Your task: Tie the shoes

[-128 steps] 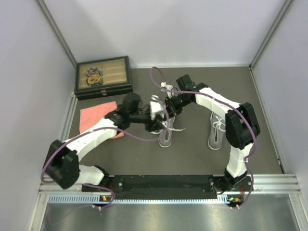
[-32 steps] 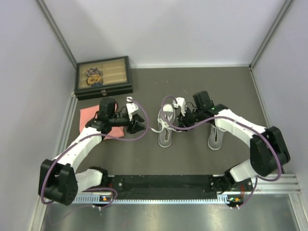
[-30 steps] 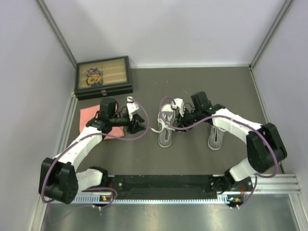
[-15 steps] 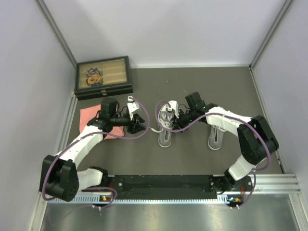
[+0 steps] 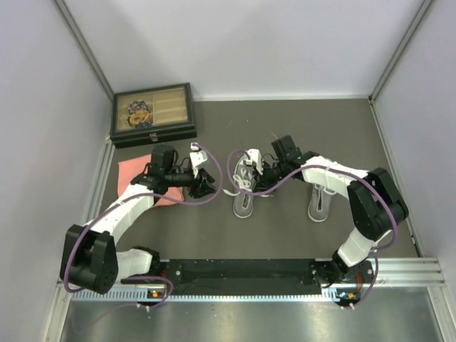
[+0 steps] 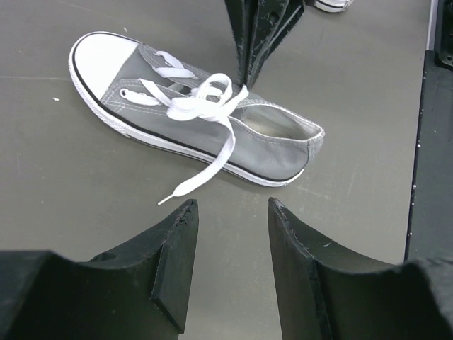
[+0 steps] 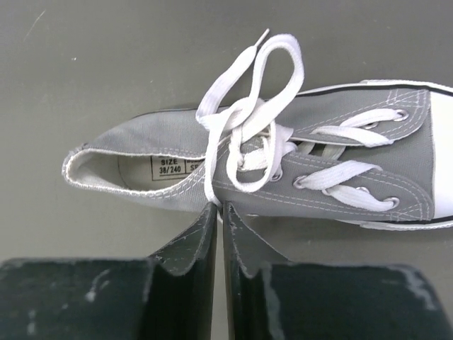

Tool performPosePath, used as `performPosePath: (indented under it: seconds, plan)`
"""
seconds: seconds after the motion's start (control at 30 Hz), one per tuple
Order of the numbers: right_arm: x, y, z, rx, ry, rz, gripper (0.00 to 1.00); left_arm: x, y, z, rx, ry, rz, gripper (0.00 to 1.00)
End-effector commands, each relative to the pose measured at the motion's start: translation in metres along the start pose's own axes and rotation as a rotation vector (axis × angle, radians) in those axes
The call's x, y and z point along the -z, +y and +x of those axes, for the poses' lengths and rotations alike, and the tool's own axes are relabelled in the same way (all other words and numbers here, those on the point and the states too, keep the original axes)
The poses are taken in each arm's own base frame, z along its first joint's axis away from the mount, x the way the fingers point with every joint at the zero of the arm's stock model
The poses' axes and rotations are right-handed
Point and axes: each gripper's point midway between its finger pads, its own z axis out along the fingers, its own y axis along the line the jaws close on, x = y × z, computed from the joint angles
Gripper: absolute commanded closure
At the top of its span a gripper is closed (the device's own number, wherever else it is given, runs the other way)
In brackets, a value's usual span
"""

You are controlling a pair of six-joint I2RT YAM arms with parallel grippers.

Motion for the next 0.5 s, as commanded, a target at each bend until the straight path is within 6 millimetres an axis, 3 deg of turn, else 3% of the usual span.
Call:
performPosePath:
  seconds: [0.0, 0.2, 0.47]
  plan:
    - [0.006, 0.009, -0.025, 0.033, -0.049, -0.026, 1.00, -0.003, 0.003, -0.015, -0.042, -0.059, 0.006, 0.51]
    - [0.013, 0.017, -0.040, -0.024, -0.087, -0.034, 1.00, -0.009, 0.003, -0.019, -0.071, -0.103, -0.025, 0.47]
    - [0.016, 0.023, -0.041, -0.040, -0.094, -0.039, 1.00, -0.030, -0.007, -0.017, -0.129, -0.111, -0.021, 0.45]
